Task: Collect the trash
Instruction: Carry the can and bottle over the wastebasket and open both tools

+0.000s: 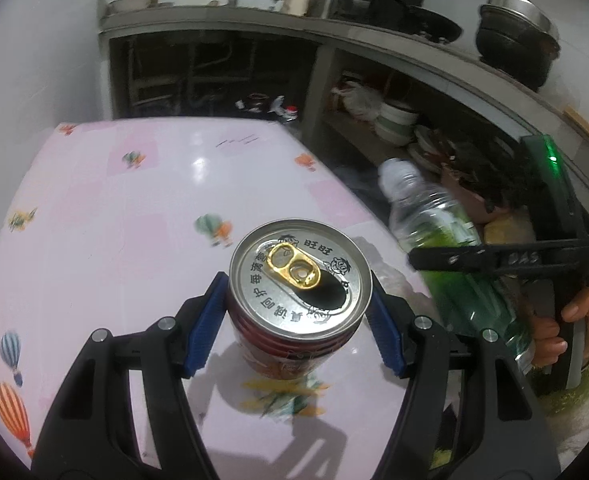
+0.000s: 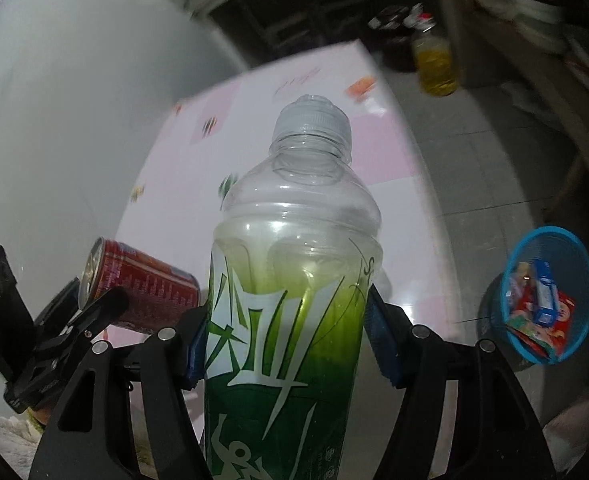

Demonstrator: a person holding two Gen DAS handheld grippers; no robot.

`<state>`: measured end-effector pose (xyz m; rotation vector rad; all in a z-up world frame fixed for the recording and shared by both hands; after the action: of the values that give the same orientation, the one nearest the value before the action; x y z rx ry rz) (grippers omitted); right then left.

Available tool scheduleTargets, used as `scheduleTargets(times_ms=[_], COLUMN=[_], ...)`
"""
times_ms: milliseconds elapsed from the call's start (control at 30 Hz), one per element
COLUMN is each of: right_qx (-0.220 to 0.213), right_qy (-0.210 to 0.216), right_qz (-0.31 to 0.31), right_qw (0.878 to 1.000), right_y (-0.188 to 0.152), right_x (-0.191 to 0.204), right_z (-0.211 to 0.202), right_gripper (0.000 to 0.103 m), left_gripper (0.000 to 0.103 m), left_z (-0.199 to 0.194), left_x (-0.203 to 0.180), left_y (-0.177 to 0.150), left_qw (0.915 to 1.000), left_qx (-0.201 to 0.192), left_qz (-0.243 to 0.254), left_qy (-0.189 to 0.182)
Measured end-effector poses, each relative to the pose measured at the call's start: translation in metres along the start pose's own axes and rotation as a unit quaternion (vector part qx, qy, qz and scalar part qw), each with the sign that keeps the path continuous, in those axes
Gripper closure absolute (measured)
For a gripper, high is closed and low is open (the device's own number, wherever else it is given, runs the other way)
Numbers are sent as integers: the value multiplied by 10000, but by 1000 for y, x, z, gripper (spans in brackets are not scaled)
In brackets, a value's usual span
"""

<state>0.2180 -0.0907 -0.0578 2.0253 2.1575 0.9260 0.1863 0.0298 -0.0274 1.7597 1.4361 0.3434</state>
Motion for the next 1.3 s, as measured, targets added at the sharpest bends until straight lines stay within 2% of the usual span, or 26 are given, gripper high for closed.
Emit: scheduleTargets(times_ms=[133,267,333,467,600,667,800,900,1067,1200,1300], right_qx=[-641,-1124,-1218,-1195,-916,-727,-499,-372,-269,-173,-118], right_qy=[-388,-1041,-1252,-1508,-1505,-1403,-1389,-1359,-1306,-1279,-1323], right_qz=[581,1335,1681,2429,2969,3198,3440,3585,3725,3785,3791], right_qw=[9955,9791,9702,9508,9385,9342,9273,9229,9184,9166,9158], right_y=[6,-10,-24,-63,-101,-112,-128,-131,-136,-139,-138], right_x=[-59,-135,-166,-224,-265,-283,-302,-314,-327,-331,-335], right_z=[-57,-112,-129,-141,-123,-105,-75,-58,-45,-38,-35], right_gripper=[40,40,40,40,40,40,40,40,39,39,39], left_gripper=[40,40,40,40,40,40,40,40,40,39,38], left_z=[10,29,46,86,138,169,242,290,352,393,413], left_x=[-32,-73,-100,-151,-196,-214,-235,-245,-260,-266,-268], left_y=[24,51,60,66,57,45,24,7,-15,-32,-33], left_qw=[9990,9949,9911,9810,9678,9594,9408,9300,9251,9170,9200], left_qx=[-32,-7,107,542,1193,1659,2610,3128,3480,3788,3749], left_qz=[261,560,714,917,920,833,470,395,699,660,635], left_qy=[-358,-834,-1122,-1621,-2018,-2122,-2108,-1889,-1347,-1064,-947])
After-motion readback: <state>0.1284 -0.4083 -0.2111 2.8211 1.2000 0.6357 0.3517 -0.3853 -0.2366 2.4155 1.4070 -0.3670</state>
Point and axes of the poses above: each gripper's, at about its wrist camera, not at the fingertips, and z roughly the way its jaws point, x to its left, y to its top, the point moved 8 cm from there along z, roughly the way its jaws point, and after that the axes turned 7 degrees about -y, right-handed, at the moved point
